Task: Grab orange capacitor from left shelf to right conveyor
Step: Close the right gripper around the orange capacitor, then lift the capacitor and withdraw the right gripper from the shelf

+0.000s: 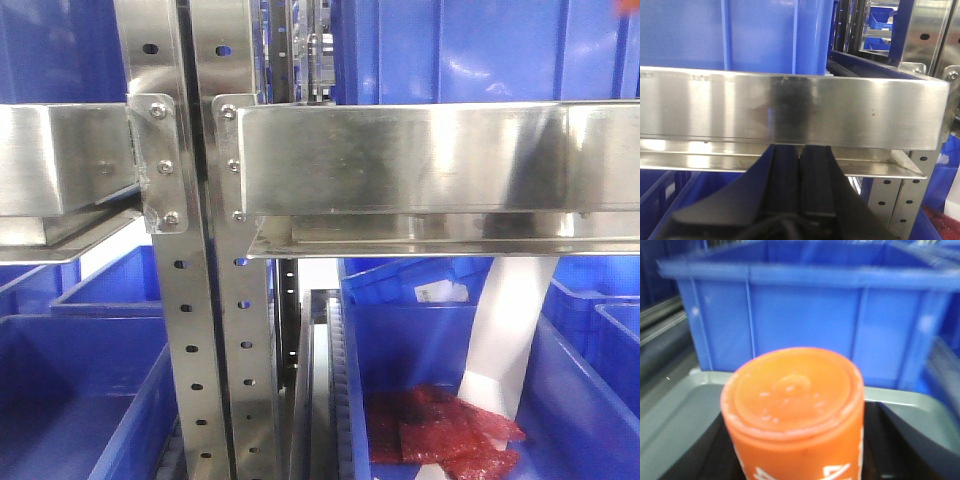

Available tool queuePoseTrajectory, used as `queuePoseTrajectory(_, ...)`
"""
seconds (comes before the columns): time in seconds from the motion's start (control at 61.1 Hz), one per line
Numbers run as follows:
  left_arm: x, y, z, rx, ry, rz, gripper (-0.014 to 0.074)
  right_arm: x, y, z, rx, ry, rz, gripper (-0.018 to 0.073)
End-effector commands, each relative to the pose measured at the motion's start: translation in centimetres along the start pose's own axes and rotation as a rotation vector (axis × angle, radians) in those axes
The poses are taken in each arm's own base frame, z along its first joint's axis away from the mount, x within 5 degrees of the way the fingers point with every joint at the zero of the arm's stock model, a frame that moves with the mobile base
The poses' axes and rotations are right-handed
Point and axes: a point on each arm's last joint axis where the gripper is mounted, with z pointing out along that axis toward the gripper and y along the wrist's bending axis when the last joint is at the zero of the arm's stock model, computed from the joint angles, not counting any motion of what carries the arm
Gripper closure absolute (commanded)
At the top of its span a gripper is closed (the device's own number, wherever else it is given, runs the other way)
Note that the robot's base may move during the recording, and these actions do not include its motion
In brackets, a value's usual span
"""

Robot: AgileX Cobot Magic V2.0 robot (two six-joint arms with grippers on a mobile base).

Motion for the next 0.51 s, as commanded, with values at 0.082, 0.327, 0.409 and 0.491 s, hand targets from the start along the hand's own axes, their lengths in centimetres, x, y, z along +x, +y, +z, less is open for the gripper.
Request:
queuePoseTrajectory(0.082,-1.0,0.0,-0.2,-0.002,-0.106,-0.003,0.0723,-1.6,0.1,-5.8,-0.008,-0.169,-0.008,0.0491)
queuePoseTrajectory(0.327,-1.0,0.0,-0.2,-0.002,-0.106,-0.003,0.0723,2.4,-0.2,-12.9,0.019,-0.129,-0.006,0.0491)
queuePoseTrajectory(0.409,-1.0,0.0,-0.2,-0.002,-0.106,-0.003,0.0723,3.2,-0.4,-15.4,0.039,-0.094,-0.002,0.0491)
queuePoseTrajectory(0.491,-1.0,0.0,-0.2,-0.002,-0.106,-0.003,0.0723,3.8,-0.5,-17.5,0.054,-0.077,0.003,0.0491)
